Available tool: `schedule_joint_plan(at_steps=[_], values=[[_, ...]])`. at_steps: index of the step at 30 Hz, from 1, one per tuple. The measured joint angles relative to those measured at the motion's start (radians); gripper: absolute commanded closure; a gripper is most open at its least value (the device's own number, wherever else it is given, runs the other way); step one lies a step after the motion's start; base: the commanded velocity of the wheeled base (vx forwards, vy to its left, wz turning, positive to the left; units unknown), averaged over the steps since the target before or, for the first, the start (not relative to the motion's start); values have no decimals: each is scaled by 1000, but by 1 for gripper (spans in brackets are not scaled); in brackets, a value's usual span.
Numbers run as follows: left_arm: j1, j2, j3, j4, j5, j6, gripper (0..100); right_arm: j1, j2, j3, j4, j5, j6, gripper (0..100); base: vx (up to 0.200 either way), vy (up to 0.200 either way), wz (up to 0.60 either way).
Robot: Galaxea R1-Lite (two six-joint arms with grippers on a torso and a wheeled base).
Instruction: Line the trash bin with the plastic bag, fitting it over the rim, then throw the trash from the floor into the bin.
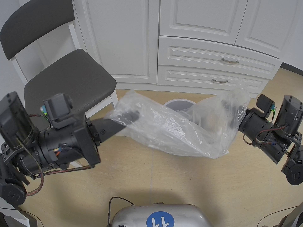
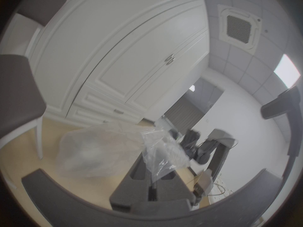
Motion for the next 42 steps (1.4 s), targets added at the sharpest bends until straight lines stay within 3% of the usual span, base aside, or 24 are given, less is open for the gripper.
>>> schedule_joint_plan(at_steps=[5, 8, 17, 22, 27, 31, 38, 42], values=[[31, 16, -53, 247, 4, 63, 100, -12, -51, -6, 37, 13, -27, 100, 0, 0, 0], [60, 31, -88, 337, 36, 154, 100, -14, -72, -1, 72, 18, -61, 100, 0, 0, 0], [94, 117, -122, 289, 281, 331, 100, -8, -120, 13, 231, 16, -121, 100, 0, 0, 0], [76, 145, -71, 191, 284, 403, 100, 1, -150, 11, 277, 14, -128, 100, 0, 0, 0], [53, 156, -14, 33, 253, 418, 100, 4, -166, 10, 295, 13, -138, 100, 0, 0, 0], [41, 160, 23, -4, 240, 423, 100, 5, -172, 9, 304, 13, -144, 100, 0, 0, 0], [24, 133, -5, 157, 227, 407, 100, 9, -185, 9, 309, 13, -150, 100, 0, 0, 0], [13, 96, -58, 330, 226, 342, 100, 14, -193, 9, 316, 13, -150, 100, 0, 0, 0]])
